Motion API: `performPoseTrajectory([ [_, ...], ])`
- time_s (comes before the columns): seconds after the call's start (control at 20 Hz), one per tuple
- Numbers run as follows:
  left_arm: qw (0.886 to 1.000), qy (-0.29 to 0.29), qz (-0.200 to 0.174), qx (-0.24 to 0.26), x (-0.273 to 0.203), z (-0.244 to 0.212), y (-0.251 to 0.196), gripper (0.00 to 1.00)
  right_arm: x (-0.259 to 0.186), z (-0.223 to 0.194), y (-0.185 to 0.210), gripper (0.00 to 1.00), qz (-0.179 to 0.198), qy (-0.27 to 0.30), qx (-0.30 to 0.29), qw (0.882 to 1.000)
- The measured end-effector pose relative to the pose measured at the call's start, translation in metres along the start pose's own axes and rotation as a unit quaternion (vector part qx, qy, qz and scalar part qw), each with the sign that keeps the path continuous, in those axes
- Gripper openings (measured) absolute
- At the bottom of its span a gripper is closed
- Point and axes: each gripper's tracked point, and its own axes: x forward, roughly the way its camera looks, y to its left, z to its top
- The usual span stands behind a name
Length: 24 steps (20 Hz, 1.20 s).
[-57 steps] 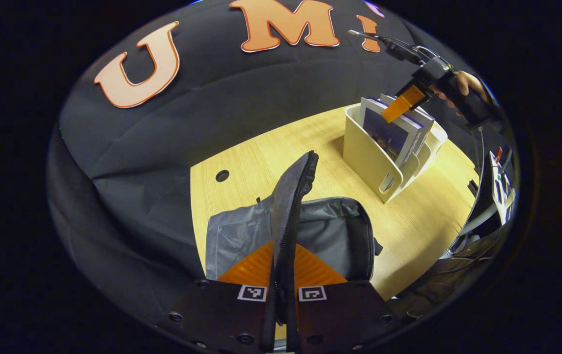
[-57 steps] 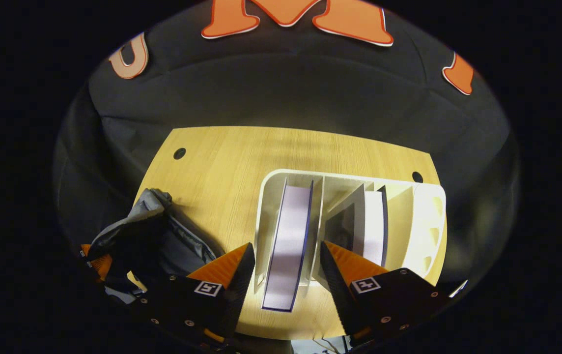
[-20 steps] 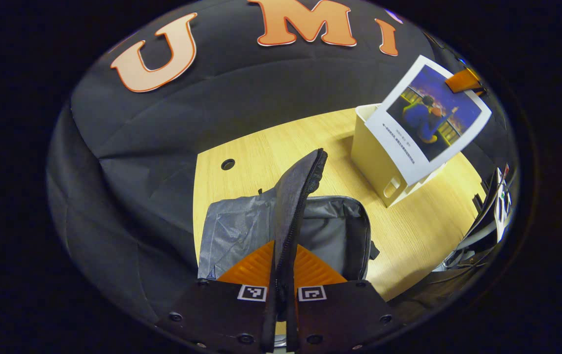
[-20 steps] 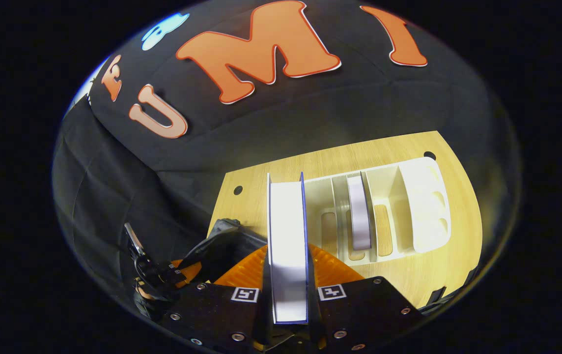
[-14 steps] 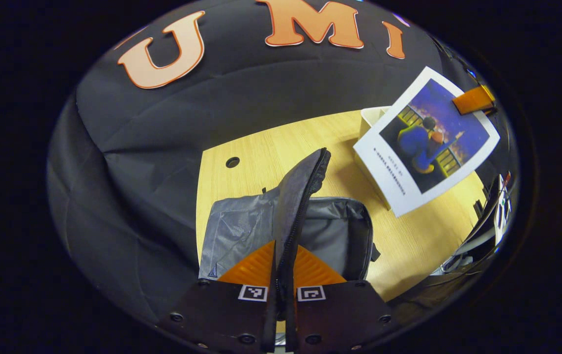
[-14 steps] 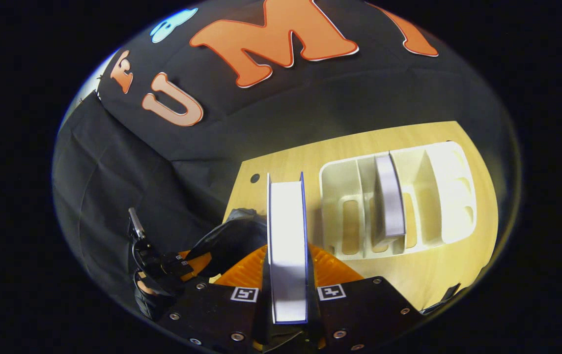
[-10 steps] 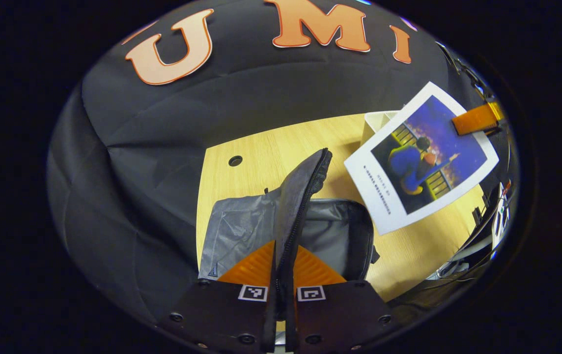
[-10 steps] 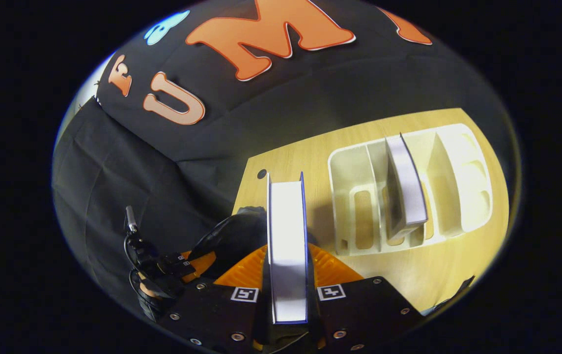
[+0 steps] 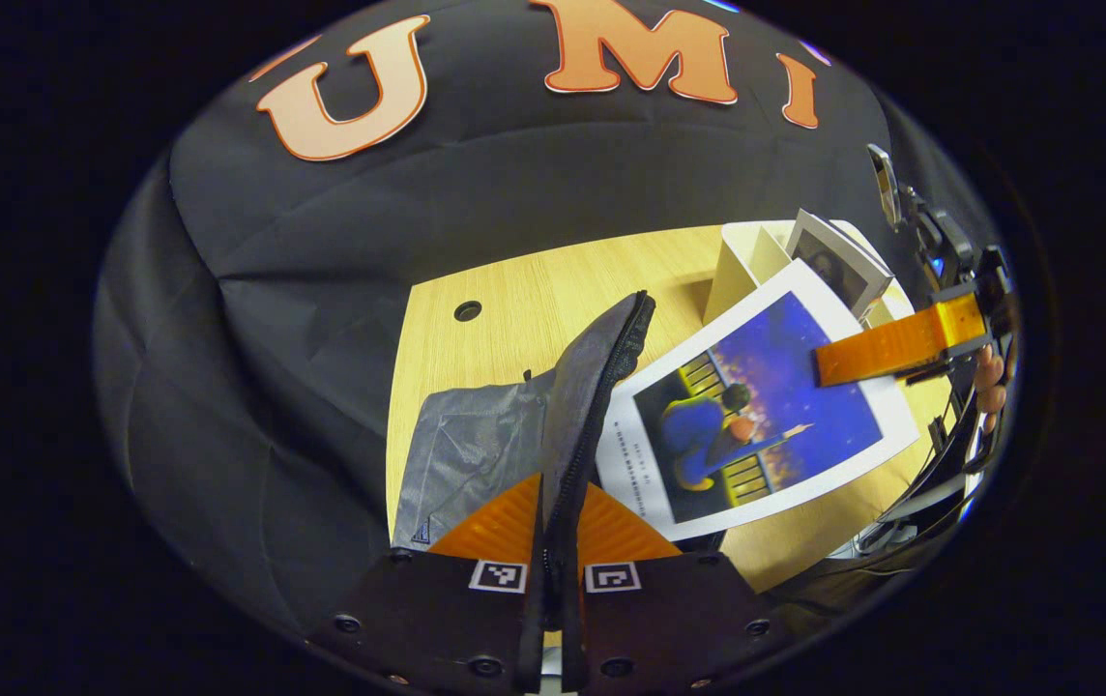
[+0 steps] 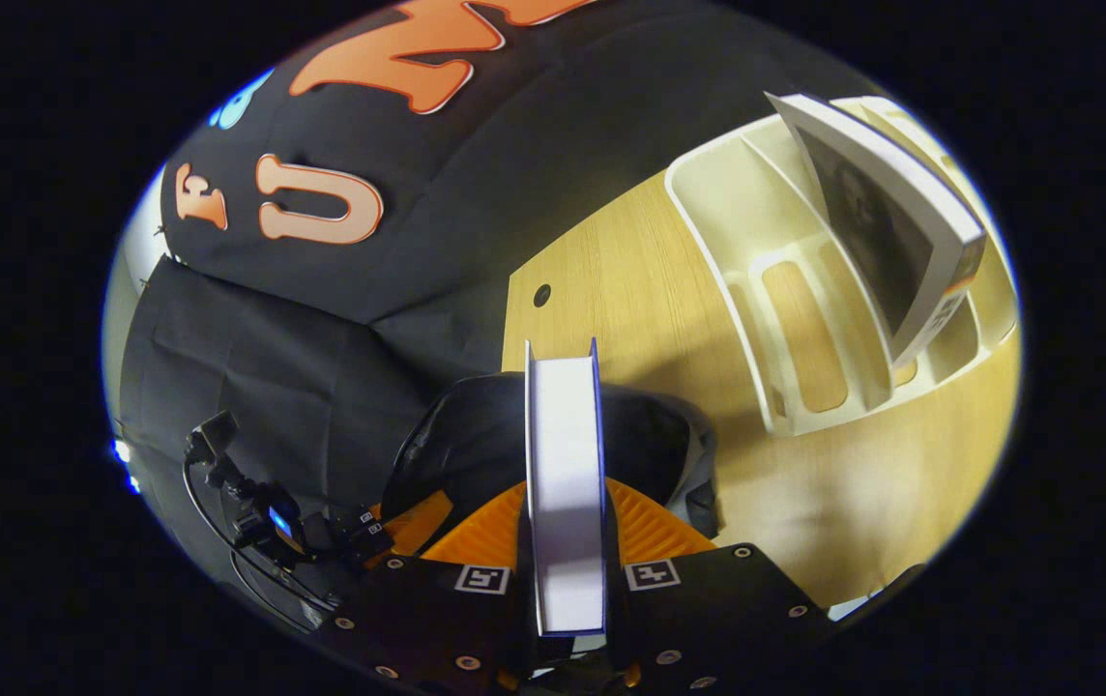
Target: Open the schoolbag, grab two books from the bookshelf and put them into the schoolbag.
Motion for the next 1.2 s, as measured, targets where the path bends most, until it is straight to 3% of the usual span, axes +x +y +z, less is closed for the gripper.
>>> performPoseTrajectory([
  [0.55,1.000,-0.004,-0.011,0.006,0.000,0.002,-0.008,0.08,0.086,-0.033,-0.006,0.29,0.054,-0.031,0.138,0.989],
  [1.0,0.999,-0.008,-0.034,0.015,0.001,0.003,-0.007,0.08,0.138,-0.055,0.008,0.29,0.040,-0.018,0.122,0.992],
  [1.1,0.999,-0.010,-0.035,0.008,0.002,0.003,-0.005,0.08,0.136,-0.060,0.005,0.35,0.018,-0.003,0.102,0.995],
  [1.15,0.999,-0.010,-0.034,0.006,0.003,0.001,-0.004,0.08,0.133,-0.063,-0.001,0.58,-0.002,0.008,0.089,0.996],
  [1.2,0.999,-0.009,-0.036,0.003,0.003,0.001,-0.005,0.08,0.131,-0.069,-0.006,0.32,-0.019,0.027,0.078,0.996],
])
